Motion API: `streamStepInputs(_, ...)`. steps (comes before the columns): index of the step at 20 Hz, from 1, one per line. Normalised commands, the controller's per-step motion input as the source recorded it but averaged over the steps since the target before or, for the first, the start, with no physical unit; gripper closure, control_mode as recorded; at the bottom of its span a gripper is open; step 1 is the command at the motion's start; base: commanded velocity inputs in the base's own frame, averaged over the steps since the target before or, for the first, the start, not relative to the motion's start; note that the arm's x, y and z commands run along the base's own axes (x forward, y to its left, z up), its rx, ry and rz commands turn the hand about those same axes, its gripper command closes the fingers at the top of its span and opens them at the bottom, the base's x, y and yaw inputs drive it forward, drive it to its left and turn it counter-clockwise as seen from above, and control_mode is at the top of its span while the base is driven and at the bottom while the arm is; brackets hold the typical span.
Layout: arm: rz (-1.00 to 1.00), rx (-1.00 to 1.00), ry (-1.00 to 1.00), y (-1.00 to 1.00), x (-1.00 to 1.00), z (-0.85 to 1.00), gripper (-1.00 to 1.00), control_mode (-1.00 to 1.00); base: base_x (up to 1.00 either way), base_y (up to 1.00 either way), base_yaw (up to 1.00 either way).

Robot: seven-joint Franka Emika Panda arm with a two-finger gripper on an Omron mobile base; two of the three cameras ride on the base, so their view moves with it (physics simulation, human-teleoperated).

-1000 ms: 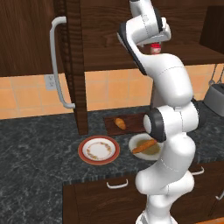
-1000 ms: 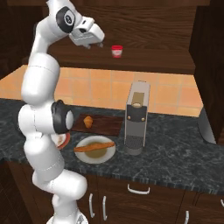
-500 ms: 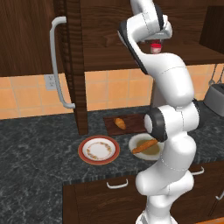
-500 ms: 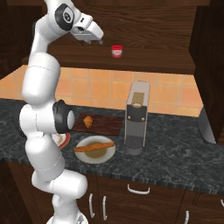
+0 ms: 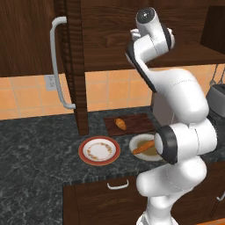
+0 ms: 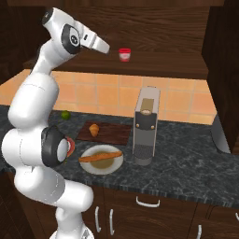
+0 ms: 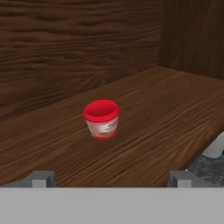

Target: From the different types of pastries on the counter, select a croissant and place it on the cutting board. Then retrieve a jar of jam from the cabinet and place it alongside the croissant on the cutting board.

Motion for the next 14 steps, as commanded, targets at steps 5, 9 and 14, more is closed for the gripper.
streamStepInputs(5, 0.00, 0.02, 0.02, -0.20, 0.13, 0.13, -1.00, -1.00, 0.00, 0.00, 0.00)
streamStepInputs(9, 0.00, 0.09, 0.18, -0.29, 0.17, 0.18, -1.00, -1.00, 0.00, 0.00, 0.00)
streamStepInputs(14, 0.00, 0.10, 0.17, -0.38, 0.12, 0.20, -1.00, -1.00, 0.00, 0.00, 0.00)
